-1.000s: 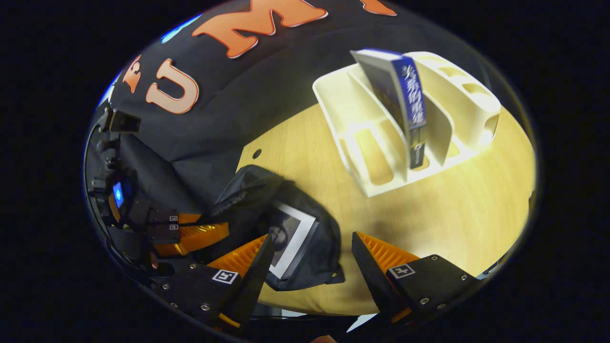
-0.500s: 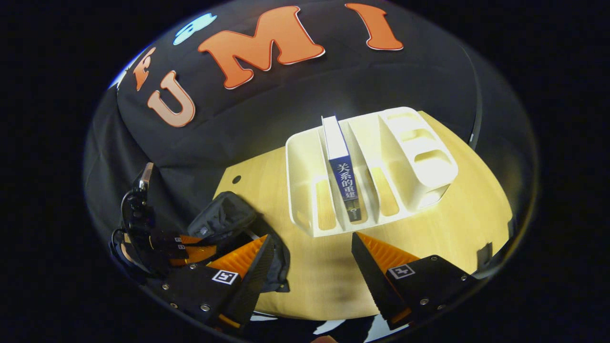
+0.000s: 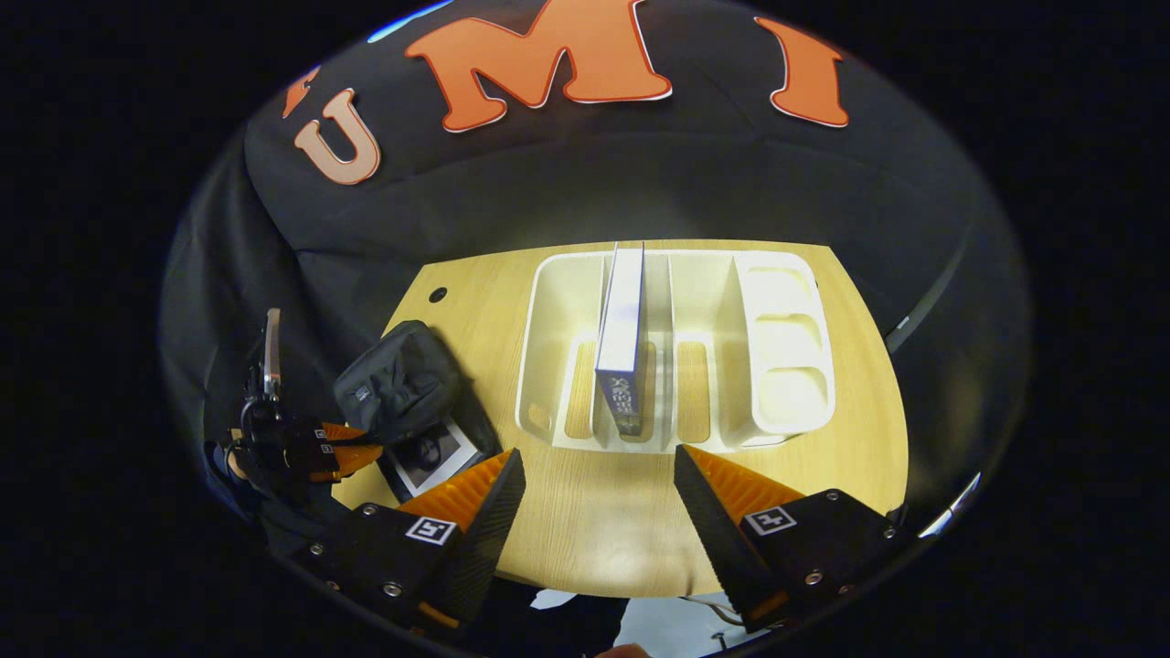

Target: Open the schoolbag, grab two books from the bookshelf and put them into the schoolbag.

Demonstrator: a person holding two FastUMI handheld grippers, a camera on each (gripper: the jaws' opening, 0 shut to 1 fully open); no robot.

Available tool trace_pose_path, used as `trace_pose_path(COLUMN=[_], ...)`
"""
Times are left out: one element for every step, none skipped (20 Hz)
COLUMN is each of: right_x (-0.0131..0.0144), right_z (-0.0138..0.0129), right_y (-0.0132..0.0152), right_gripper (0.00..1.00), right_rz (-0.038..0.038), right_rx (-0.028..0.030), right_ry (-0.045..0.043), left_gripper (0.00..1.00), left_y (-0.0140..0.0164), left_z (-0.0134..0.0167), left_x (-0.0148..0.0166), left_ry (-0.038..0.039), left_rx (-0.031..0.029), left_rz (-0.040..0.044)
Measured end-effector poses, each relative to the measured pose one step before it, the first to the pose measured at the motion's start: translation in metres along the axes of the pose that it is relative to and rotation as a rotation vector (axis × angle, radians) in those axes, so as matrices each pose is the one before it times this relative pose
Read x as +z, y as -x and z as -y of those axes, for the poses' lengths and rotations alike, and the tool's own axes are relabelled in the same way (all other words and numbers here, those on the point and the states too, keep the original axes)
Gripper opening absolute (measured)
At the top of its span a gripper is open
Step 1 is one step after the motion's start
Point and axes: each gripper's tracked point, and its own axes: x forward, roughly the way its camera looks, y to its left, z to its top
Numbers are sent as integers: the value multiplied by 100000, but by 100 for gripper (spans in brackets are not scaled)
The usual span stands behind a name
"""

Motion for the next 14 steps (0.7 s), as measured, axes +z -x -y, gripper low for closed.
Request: trace_pose_path(right_x=[802,612,593,533,587,495,680,632,535,611,617,510,457,237], right_z=[215,87,78,-120,78,151,193,321,76,197,151,287,-100,76], right_y=[32,-13,-202,-289,-445,-574,-565,-537,-613,-734,-827,-755,-790,-693], right_gripper=[99,98,99,98,98,98,98,99,98,100,99,99,98,98], right_rz=[-1319,-1519,-1768,-2369,-2382,-2824,-1661,-1972,-1867,-1554,-1719,-1593,-1402,-1867], right_rx=[-386,360,507,1310,1142,546,428,26,652,-472,-38,-434,-33,-298], right_ry=[1019,1653,294,-182,-682,-457,-789,-856,-668,-744,-148,-484,-298,-141], left_gripper=[4,4,4,4,4,4,4,4,4,4,4,4,4,4], left_y=[-21,-34,-40,-62,-16,-65,-10,20,-44,40,8,-32,-46,-41], left_z=[1,38,-16,4,57,-8,24,15,-20,-58,69,-73,1,-13], left_x=[-97,9,-67,35,-42,-51,-37,-13,6,15,-43,78,-45,81], left_ry=[644,273,432,238,399,446,317,89,26,84,139,-168,236,-80], left_rx=[-63,-151,-86,-52,-156,-218,-181,-15,86,91,-134,23,-58,-77], left_rz=[-208,-36,-88,-11,-58,-113,-78,-104,11,-78,-142,-147,-222,-4])
